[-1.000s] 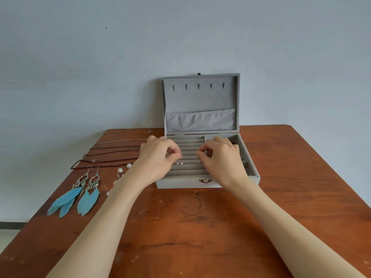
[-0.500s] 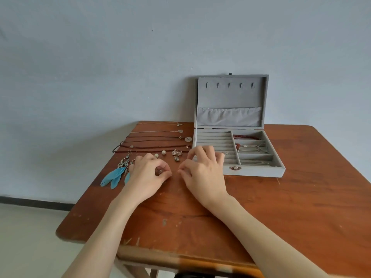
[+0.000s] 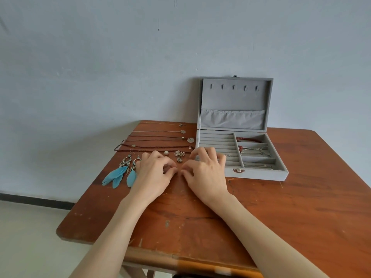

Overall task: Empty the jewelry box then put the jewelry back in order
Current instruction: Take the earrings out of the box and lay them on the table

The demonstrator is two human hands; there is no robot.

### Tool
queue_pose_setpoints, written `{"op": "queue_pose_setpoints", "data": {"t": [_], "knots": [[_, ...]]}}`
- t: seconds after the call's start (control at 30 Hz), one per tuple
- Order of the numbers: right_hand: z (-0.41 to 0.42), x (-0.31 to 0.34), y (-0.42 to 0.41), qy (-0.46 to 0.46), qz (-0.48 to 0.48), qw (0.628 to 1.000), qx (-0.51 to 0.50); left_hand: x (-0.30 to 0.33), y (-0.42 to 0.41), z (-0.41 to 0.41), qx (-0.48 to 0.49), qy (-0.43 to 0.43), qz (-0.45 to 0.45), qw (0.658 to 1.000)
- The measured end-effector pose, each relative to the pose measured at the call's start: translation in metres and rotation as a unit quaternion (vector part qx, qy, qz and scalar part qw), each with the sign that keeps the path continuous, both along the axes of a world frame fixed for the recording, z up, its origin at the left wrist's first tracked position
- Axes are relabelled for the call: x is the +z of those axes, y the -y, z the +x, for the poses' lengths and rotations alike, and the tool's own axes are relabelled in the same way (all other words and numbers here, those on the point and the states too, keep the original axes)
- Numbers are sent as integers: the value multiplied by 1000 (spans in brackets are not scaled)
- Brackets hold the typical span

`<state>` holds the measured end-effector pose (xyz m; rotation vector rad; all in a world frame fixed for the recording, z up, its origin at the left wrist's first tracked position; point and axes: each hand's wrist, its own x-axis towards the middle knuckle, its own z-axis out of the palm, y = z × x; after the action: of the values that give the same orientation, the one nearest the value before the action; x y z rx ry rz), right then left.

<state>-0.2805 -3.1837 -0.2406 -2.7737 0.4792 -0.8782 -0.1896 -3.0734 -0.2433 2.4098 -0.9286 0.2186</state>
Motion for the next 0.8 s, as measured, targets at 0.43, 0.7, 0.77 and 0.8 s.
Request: {"op": "queue_pose_setpoints", "data": {"t": [0.43,0.7,0.77,0.8], "knots": [[-34,18,60,45,35,998,-23,30,38,-22,-138,88,-13,986],[-28,15,89,-1,29,999,-34,25,72,-15,-156,125,49,979],[-22,14,90,-22,26,999,-28,25,76,-13,-159,131,56,977],[-19,14,90,-34,26,999,-23,24,77,-13,-162,131,56,976]]}}
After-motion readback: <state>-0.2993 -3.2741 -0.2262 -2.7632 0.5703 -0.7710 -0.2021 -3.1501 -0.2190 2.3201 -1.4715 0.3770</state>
